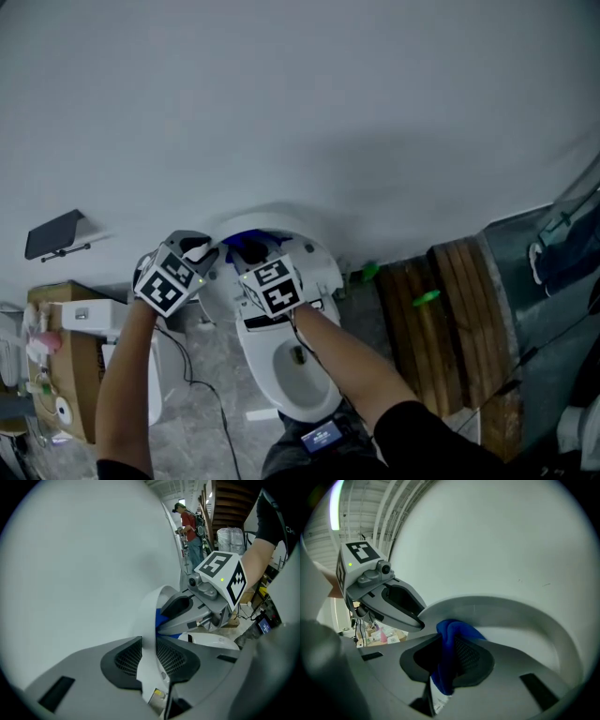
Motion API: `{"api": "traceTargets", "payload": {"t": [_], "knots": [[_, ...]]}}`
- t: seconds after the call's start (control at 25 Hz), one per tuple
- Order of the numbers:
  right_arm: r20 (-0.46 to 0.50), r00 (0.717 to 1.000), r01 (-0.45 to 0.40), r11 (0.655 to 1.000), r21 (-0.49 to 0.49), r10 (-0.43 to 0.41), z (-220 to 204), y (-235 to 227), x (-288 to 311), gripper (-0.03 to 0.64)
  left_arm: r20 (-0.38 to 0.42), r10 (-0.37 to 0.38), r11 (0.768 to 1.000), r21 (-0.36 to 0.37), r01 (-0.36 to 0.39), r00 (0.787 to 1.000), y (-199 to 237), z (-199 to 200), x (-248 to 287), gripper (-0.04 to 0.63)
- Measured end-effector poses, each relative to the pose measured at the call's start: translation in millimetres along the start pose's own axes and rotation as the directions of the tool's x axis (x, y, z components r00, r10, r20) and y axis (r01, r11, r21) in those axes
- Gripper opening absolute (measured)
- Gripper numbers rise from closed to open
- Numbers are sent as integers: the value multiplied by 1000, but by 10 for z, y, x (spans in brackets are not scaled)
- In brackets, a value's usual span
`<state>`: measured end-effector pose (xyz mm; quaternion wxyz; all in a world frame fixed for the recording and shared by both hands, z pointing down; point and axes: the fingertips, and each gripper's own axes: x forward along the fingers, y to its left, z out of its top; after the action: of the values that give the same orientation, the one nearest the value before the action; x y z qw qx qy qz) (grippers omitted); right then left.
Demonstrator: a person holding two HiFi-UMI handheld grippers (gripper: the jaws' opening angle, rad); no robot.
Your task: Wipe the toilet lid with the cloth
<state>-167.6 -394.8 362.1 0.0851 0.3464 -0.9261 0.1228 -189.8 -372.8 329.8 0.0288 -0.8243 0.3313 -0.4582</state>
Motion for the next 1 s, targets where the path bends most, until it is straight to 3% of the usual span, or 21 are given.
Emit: {"api": "traceTargets", "payload": {"t": [0.44,1.0], "knots": [[-95,987,-132,991,-4,131,-249,415,492,67,-24,-18,999,-36,17,1000,210,1,138,95],[-200,953,-229,973,22,229,-1051,836,819,67,-11,3,1000,-31,-3,1000,343,-3,225,94]]}}
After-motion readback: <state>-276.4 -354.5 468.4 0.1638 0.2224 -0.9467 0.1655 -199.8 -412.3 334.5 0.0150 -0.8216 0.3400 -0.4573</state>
